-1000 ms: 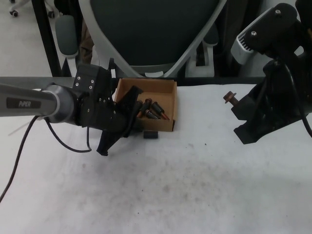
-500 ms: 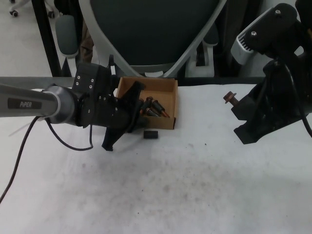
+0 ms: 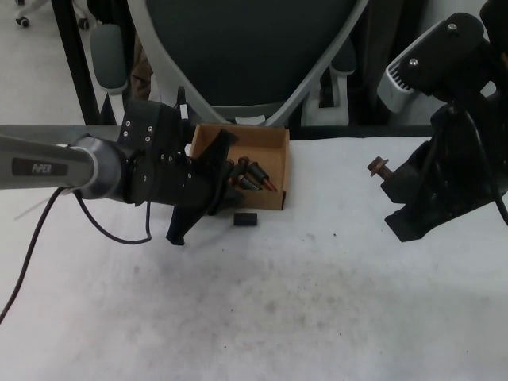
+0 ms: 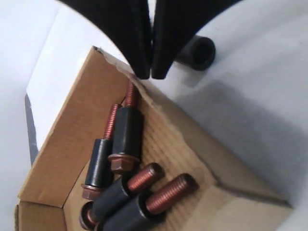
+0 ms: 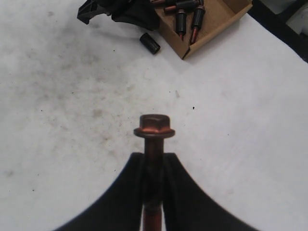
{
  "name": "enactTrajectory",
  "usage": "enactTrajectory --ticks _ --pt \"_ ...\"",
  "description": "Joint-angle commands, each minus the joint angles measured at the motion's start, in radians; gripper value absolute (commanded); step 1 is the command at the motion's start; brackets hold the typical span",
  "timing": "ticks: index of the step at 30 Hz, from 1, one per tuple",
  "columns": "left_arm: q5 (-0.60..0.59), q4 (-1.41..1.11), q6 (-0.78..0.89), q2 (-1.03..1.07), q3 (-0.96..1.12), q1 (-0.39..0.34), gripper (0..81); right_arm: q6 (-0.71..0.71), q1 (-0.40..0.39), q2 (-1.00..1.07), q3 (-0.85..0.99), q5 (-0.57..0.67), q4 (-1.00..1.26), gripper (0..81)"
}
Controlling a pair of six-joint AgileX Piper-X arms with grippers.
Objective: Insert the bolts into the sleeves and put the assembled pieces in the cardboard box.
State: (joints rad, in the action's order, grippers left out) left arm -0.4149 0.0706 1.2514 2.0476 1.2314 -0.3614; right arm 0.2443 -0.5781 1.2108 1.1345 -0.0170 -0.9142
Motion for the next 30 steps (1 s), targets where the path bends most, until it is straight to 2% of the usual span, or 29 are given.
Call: enactTrajectory --ticks 1,12,22,25,30 --pt "0.016 0.018 -0.002 -0.002 0.011 0.002 0.8 0.002 0.001 -0.015 0.002 0.000 -0.002 0.3" --pt "0.051 0.023 0.005 0.004 0.011 -0.020 0.8 0.000 0.001 -0.015 0.002 0.000 -0.001 0.3" --pt "-0.047 0.021 0.021 0.034 0.022 -0.072 0.8 -0.006 0.001 -0.031 0.002 0.000 -0.017 0.3" --pt "-0.065 0.023 -0.019 0.021 0.022 -0.072 0.8 -0.006 0.001 -0.043 0.002 0.000 -0.016 0.3" --pt "-0.014 0.020 -0.160 -0.051 0.022 -0.061 0.8 -0.012 0.001 -0.058 0.002 0.000 -0.016 0.3"
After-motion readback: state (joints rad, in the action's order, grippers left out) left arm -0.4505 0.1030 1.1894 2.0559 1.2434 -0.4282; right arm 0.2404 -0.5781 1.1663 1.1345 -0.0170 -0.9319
